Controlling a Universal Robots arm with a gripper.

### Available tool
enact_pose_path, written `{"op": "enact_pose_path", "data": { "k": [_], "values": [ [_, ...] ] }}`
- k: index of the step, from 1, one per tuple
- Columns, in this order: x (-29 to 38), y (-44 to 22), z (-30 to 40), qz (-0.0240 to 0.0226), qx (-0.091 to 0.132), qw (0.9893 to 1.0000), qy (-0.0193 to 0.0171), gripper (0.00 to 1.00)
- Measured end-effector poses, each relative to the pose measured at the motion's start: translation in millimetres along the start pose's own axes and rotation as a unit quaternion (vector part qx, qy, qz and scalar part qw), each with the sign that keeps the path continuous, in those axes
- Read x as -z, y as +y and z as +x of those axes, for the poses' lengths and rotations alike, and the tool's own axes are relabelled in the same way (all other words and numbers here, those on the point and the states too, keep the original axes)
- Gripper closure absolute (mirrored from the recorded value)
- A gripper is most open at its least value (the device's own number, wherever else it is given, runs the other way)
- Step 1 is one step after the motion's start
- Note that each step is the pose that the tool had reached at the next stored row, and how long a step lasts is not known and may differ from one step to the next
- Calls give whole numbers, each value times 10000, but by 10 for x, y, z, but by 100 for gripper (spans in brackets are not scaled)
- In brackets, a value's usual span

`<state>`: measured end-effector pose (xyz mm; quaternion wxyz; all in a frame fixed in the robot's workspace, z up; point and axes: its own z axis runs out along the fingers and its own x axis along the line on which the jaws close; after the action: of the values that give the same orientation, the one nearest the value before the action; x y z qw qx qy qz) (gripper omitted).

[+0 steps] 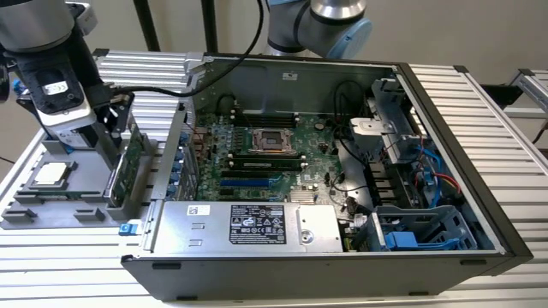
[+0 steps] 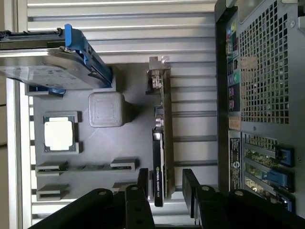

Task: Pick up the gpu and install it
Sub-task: 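Pick up the gpu and move the gpu toward the slot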

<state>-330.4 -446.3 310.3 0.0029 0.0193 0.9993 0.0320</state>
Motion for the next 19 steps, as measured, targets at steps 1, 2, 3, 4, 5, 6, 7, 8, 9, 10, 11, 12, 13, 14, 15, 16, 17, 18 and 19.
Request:
{"op": "enact_pose_path", "data": {
  "k": [1,2,3,4,5,6,7,8,9,10,11,12,13,14,15,16,17,18,19],
  "values": [
    [-22,-2,1,0,0,10000,0,0],
    [-33,-2,2,-1,0,10000,0,0],
    [-44,-3,2,0,0,10000,0,0],
    [-54,-4,3,0,1,10000,0,0],
    [-64,-4,3,0,2,10000,0,0],
    [-74,-5,4,0,3,10000,0,0],
    [-85,-6,5,0,5,10000,0,0],
    [-94,-6,5,0,7,10000,1,0],
    [-113,-8,6,0,9,10000,0,0],
    [-123,-8,7,0,10,10000,1,0],
    [-132,-9,8,0,10,10000,1,0],
    [-141,-10,9,0,10,10000,1,0],
    [-152,-10,10,-1,10,10000,1,0],
    [-161,-11,12,-1,10,10000,1,0],
    [-170,-11,13,0,10,10000,1,0],
    [-179,-12,15,0,10,10000,2,0],
    [-189,-13,17,0,10,10000,2,0],
    [-197,-13,18,0,10,10000,2,0],
    [-207,-14,19,0,10,10000,3,0]
  ]
}}
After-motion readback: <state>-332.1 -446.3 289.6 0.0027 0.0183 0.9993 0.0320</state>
